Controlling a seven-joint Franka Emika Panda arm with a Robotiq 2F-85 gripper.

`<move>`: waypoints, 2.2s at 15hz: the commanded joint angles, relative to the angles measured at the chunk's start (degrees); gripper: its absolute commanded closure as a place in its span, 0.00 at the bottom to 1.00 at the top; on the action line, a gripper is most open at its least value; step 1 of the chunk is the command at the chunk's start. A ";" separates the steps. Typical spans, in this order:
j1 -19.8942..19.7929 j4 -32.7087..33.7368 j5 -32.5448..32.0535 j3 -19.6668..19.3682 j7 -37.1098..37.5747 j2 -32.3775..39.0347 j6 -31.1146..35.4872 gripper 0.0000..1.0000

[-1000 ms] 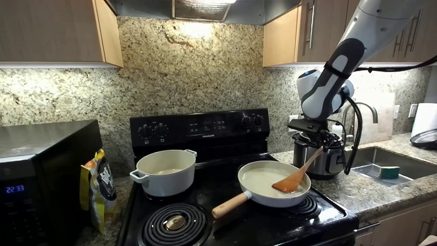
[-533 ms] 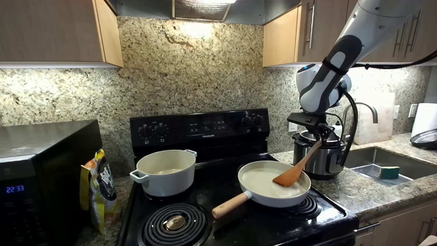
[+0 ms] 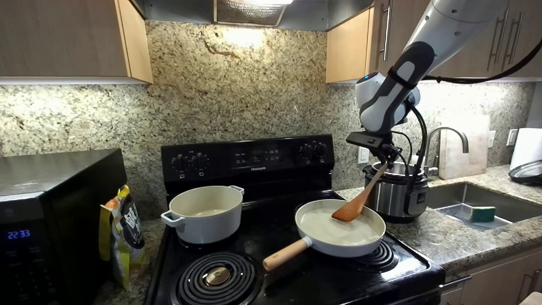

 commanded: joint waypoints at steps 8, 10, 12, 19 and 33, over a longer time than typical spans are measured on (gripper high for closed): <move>4.15 8.12 1.00 3.40 -0.44 5.29 -6.69 0.89; 4.83 8.31 0.96 3.68 -0.07 6.01 -6.82 0.89; 5.52 7.72 0.74 3.84 0.58 6.36 -6.41 0.89; 7.45 5.02 -0.10 3.73 2.58 6.41 -5.24 0.89; 6.98 -8.08 -1.86 1.23 9.20 0.76 -0.69 0.89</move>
